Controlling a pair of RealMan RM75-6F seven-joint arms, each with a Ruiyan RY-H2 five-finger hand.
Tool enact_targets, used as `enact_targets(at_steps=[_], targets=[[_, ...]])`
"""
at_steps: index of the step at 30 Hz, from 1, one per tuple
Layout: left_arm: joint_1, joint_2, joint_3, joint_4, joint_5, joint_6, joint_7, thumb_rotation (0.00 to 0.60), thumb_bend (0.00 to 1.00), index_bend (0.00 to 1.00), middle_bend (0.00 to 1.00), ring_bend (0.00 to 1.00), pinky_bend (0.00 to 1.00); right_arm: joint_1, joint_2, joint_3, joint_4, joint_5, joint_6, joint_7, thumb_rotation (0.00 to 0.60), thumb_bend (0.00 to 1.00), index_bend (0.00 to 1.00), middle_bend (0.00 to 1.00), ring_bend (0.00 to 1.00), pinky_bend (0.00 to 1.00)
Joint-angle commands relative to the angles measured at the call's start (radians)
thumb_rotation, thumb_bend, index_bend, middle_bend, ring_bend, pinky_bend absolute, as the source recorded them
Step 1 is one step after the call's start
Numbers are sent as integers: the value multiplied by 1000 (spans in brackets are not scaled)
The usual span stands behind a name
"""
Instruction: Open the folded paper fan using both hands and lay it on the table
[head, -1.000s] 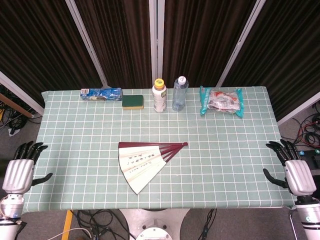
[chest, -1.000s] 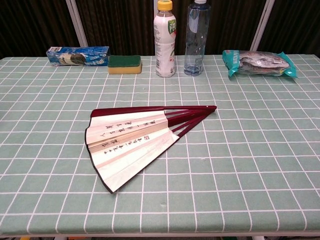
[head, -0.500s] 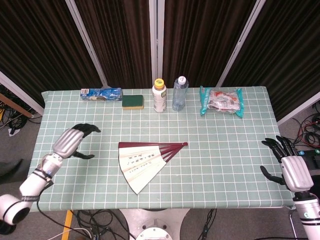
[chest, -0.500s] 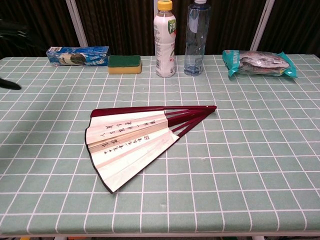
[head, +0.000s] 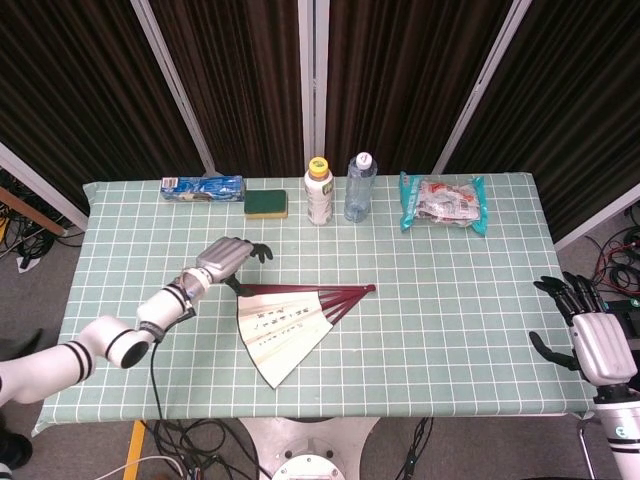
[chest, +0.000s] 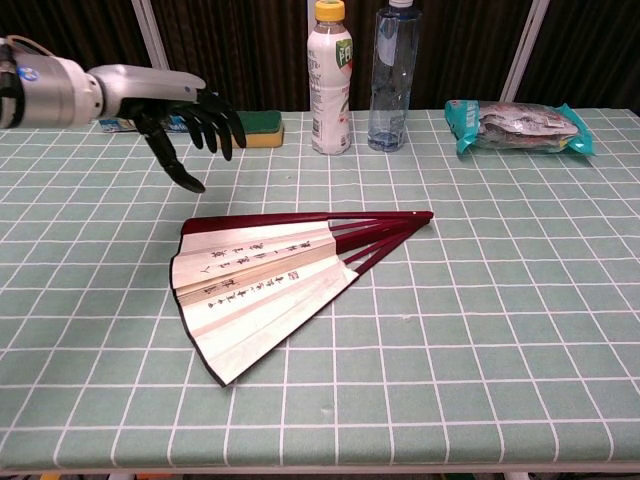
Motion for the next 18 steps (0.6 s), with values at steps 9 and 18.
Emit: enact_targets(at_steps=[9, 18], targets=[[-189, -139, 51, 106, -345, -113, 268, 600, 151, 282, 329, 300, 293, -2, 1, 0, 17, 5, -1, 23, 600, 223, 178, 148, 0, 0], [-286, -201, 142, 146, -580, -73, 389, 600, 176, 298, 364, 350, 353, -7, 2, 0, 30, 16, -5, 34, 600, 224, 178, 147, 0, 0]])
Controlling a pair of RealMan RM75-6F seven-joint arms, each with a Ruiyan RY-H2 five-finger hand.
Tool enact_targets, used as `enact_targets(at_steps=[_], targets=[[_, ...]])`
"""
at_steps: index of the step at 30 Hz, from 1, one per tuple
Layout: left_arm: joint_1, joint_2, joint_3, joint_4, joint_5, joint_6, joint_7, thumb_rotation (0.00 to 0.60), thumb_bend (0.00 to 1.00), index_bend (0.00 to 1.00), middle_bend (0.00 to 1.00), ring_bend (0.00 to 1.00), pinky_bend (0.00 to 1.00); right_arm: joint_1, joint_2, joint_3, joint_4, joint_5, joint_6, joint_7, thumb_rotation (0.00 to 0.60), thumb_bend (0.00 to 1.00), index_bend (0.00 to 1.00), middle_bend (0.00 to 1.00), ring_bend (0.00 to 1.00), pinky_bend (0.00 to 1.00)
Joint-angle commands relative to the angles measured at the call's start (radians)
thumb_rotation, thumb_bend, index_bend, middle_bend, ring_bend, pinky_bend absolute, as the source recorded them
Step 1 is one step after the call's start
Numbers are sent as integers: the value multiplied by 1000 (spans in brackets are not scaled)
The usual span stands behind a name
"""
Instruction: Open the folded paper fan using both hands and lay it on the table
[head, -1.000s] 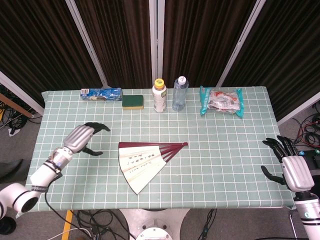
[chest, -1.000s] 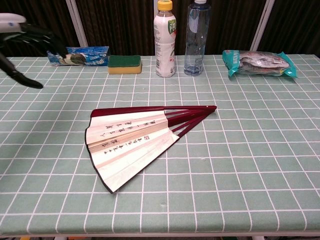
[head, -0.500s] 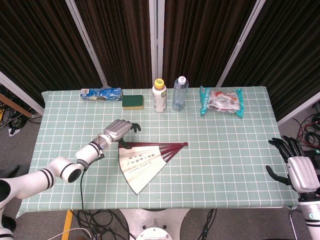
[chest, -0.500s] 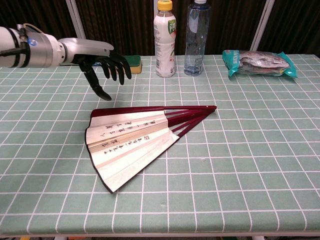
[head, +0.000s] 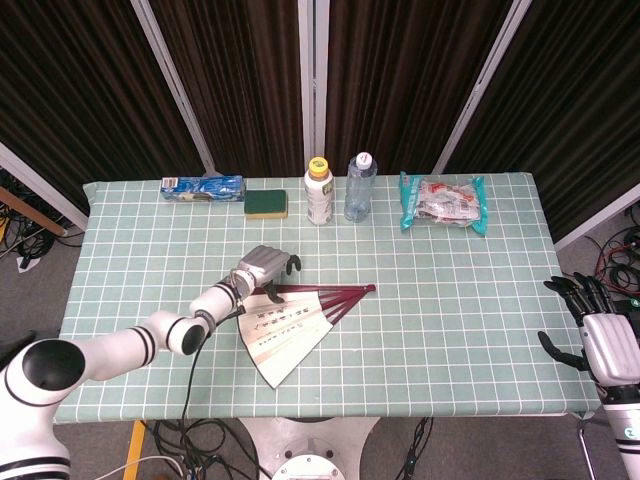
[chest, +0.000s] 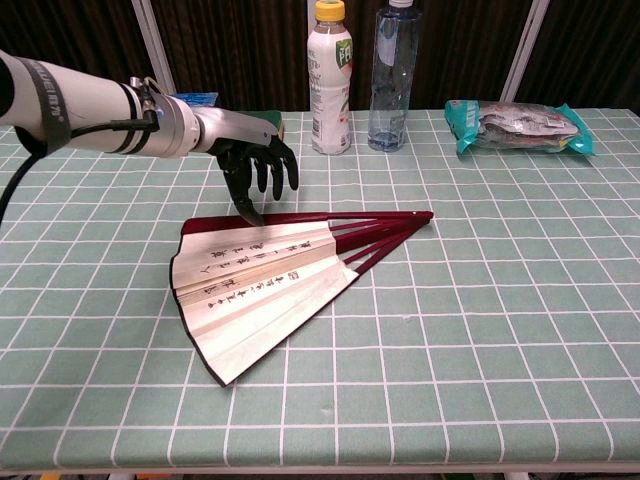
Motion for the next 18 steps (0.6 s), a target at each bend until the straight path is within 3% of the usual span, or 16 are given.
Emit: enact_targets(at_steps=[1, 18], targets=[[-49, -32, 50, 15, -90, 28, 63, 600, 180, 302, 369, 356, 358, 0, 0, -1, 3, 2, -3, 3, 600, 223, 178, 148, 0, 0], [-122, -89, 130, -9, -274, 126, 224, 600, 247, 325, 401, 383, 376, -8, -4, 2, 22, 23, -11, 19, 600, 223, 178, 147, 0, 0]])
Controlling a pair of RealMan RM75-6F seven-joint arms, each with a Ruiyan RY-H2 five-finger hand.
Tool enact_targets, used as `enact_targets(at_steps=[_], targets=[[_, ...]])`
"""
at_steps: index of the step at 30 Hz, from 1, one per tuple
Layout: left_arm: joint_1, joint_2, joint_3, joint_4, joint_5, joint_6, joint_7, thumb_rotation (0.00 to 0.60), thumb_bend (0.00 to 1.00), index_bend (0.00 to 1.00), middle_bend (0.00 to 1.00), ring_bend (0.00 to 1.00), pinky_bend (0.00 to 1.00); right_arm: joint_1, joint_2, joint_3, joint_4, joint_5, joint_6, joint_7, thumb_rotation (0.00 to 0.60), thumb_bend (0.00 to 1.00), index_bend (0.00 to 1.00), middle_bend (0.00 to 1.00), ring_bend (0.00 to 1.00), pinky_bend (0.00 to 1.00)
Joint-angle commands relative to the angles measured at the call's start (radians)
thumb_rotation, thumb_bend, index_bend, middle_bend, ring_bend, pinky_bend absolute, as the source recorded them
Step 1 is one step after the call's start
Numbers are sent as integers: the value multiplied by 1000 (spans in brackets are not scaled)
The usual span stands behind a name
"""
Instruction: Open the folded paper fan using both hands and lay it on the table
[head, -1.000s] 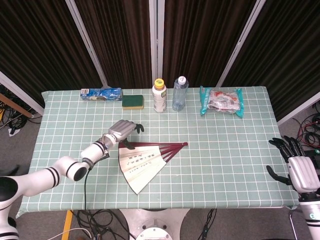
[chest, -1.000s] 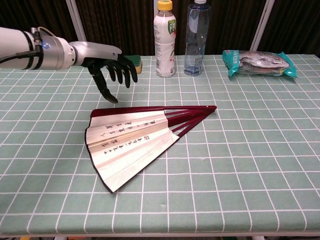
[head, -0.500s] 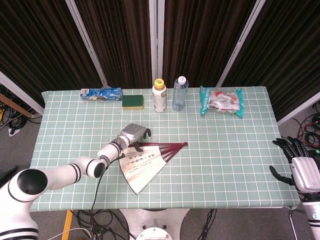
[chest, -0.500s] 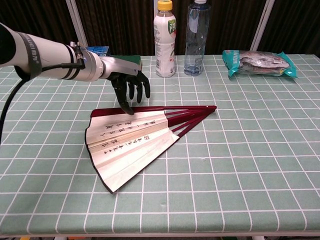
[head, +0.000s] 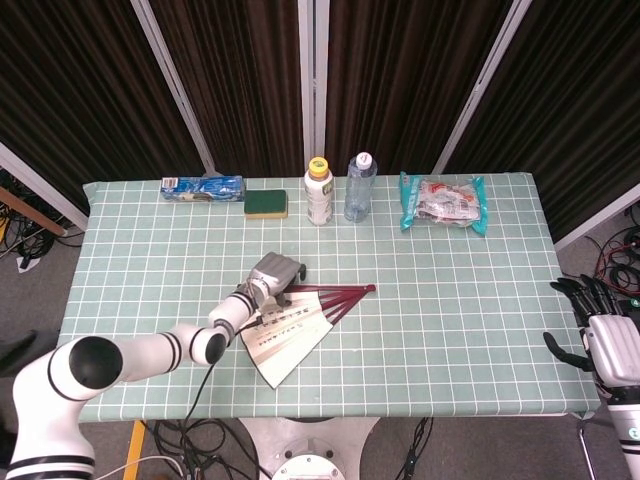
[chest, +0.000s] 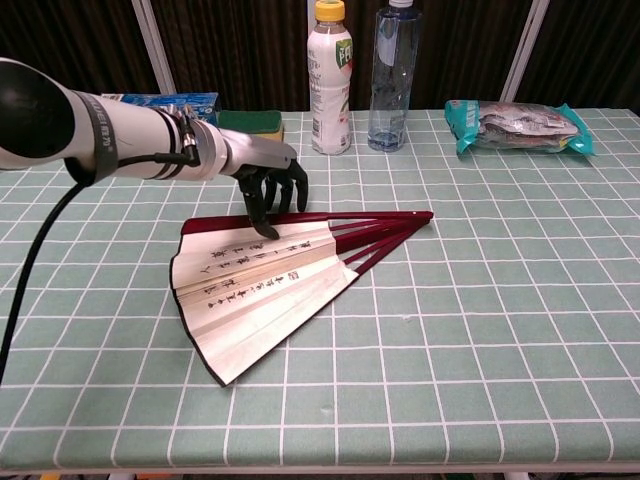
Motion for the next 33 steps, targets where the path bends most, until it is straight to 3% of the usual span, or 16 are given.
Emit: enact_targets(at_steps=[1, 20, 26, 33], targets=[[-8, -13, 7, -3, -16, 14, 19, 600, 250, 328, 406, 389, 380, -1, -1, 1, 3, 4, -2, 3, 600, 222, 178, 148, 0, 0], [35, -21, -44, -38, 68, 95, 27, 600, 316, 575, 624, 605, 540, -7, -6, 3, 6, 8, 0, 4, 600, 223, 178, 148, 0, 0], [93, 77, -96, -155, 149, 142, -47, 600, 314, 656, 672, 655, 614, 6, -4, 1, 4, -4, -18, 6, 600, 224, 178, 147, 0, 0], [244, 274, -187, -379, 307, 207, -275, 600, 312, 665, 685, 663, 641, 65, 10, -18, -20, -53, -106, 65, 600, 223, 178, 147, 0, 0]])
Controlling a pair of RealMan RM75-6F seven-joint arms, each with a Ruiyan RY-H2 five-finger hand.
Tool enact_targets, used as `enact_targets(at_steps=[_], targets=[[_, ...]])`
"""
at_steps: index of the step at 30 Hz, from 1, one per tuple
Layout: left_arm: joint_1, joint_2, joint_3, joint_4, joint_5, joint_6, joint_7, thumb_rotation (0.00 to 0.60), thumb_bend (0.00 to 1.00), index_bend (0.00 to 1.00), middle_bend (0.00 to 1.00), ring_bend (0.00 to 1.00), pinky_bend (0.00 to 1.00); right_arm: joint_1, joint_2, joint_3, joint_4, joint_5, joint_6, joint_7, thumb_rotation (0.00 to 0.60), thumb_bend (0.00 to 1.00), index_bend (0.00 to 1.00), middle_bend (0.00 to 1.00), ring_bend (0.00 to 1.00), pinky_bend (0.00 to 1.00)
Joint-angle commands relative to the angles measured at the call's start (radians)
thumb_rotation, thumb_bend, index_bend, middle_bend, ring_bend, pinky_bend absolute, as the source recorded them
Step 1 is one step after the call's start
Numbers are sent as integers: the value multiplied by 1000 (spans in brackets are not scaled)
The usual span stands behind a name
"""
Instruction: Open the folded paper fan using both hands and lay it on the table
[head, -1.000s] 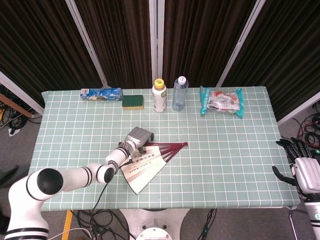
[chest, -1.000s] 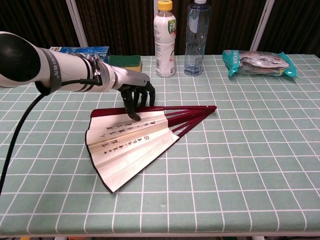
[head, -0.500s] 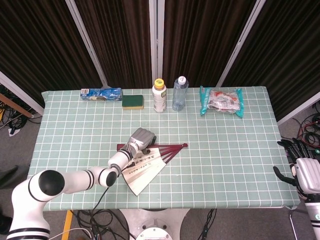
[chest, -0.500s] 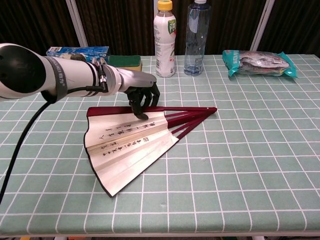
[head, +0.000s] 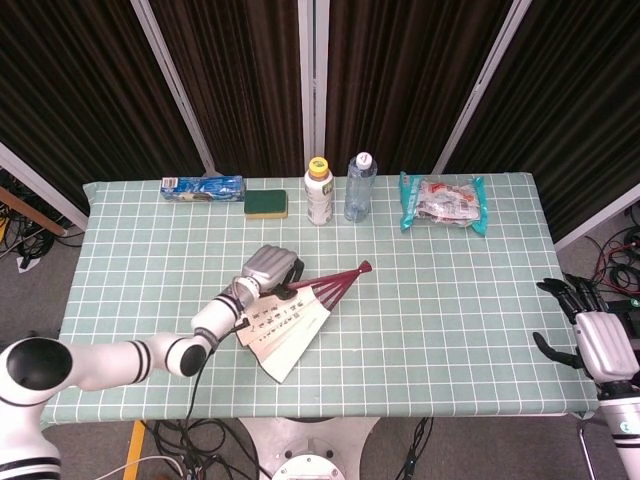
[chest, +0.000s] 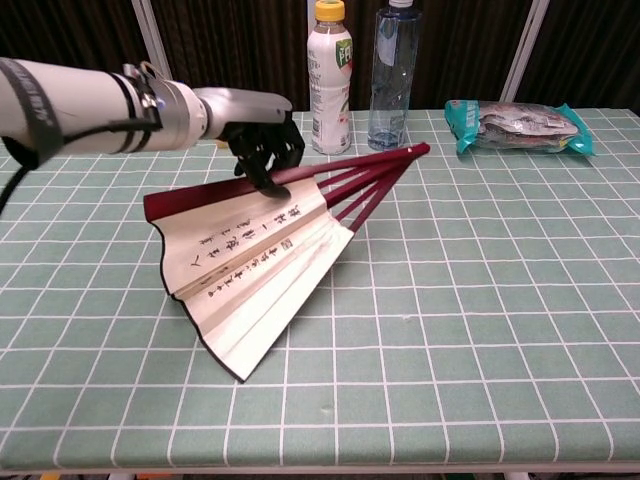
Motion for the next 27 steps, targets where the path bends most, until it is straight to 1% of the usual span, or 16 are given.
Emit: enact_targets(at_steps=[1, 5, 7, 9, 12, 15, 18, 23, 27], targets=[[112, 126, -64, -136, 116, 58, -154, 600, 311, 665, 685, 663, 641, 41, 10, -15, -21, -36, -57, 53, 600, 223, 178, 148, 0, 0], [207, 210, -102, -231, 217, 113, -301, 600, 314, 665, 685, 663, 641, 106, 26, -37, -55, -84, -150, 159, 600, 223, 178, 148, 0, 0], [257, 246, -119, -271, 273, 149, -383, 600, 315, 665, 685, 663, 641, 150, 38, -48, -76, -104, -211, 238, 600, 223, 178, 148, 0, 0], [301, 275, -133, -304, 329, 185, -462, 600, 319, 665, 685, 663, 641, 197, 45, -52, -92, -124, -266, 316, 600, 223, 178, 148, 0, 0], [352, 305, -145, -339, 412, 242, -545, 600, 322, 665, 685, 663, 641, 266, 42, -48, -110, -141, -332, 425, 600, 235, 179, 156, 0, 0], [386, 326, -151, -365, 490, 302, -586, 600, 323, 664, 685, 663, 641, 335, 36, -32, -136, -134, -399, 513, 600, 261, 189, 174, 0, 4], [406, 343, -157, -392, 552, 357, -599, 600, 323, 664, 685, 663, 641, 402, 23, -8, -153, -106, -469, 582, 600, 270, 194, 185, 0, 9], [420, 360, -170, -437, 606, 406, -608, 600, 322, 663, 683, 663, 641, 498, -51, 48, -126, -32, -559, 611, 600, 290, 194, 185, 0, 10], [420, 364, -178, -460, 617, 420, -597, 600, 320, 662, 682, 663, 641, 558, -108, 86, -114, 11, -606, 636, 600, 299, 194, 185, 0, 10]])
